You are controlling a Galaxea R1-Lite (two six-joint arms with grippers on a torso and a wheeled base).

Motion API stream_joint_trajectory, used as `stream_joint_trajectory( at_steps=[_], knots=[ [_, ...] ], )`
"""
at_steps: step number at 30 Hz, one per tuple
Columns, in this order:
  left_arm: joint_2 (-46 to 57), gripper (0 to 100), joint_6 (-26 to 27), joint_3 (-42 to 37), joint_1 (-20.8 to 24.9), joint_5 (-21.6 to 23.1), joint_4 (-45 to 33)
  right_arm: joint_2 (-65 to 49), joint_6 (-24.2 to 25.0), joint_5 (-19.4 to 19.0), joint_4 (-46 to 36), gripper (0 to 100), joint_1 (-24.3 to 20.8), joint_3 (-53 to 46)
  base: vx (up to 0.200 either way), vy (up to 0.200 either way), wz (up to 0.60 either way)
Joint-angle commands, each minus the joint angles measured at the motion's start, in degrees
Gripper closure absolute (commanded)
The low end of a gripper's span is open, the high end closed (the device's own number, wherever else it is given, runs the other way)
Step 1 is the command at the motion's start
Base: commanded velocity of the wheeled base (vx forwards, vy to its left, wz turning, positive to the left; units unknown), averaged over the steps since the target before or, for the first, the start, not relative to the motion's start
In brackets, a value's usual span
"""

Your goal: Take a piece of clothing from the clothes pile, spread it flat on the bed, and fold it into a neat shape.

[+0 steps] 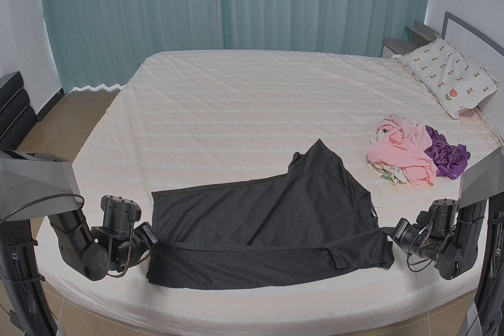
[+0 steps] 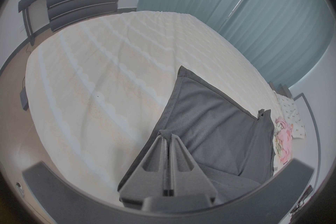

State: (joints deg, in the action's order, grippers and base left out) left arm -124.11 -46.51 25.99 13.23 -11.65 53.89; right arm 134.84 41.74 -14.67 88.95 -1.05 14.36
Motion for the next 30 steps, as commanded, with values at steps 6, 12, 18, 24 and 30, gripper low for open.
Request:
stream_joint_trajectory(
  at_steps=[6, 12, 18, 24, 30],
  knots=[
    [8.1, 100, 3.1, -4.9, 0.7, 0.1, -2.5, -4.1, 0.0, -0.4, 0.8, 100, -0.1, -2.1, 0.000, 0.000, 0.00],
    [8.9, 100, 6.5, -7.4, 0.7, 0.2, -6.5, -6.5, 0.0, -0.4, 0.8, 100, 0.1, -3.3, 0.000, 0.000, 0.00],
    [10.3, 100, 7.1, -8.6, 0.9, 0.6, -6.6, -8.6, 0.1, -0.4, 0.8, 100, 0.2, -4.0, 0.000, 0.000, 0.00],
    [10.1, 100, 8.1, -9.9, 2.7, 0.7, -6.7, -10.7, 0.1, -0.5, 0.7, 100, 0.0, -5.0, 0.000, 0.000, 0.00],
    [7.7, 100, 7.9, -9.0, 3.2, 0.6, -6.2, -10.5, 0.1, -0.5, 0.7, 100, -0.3, -5.4, 0.000, 0.000, 0.00]
  ],
)
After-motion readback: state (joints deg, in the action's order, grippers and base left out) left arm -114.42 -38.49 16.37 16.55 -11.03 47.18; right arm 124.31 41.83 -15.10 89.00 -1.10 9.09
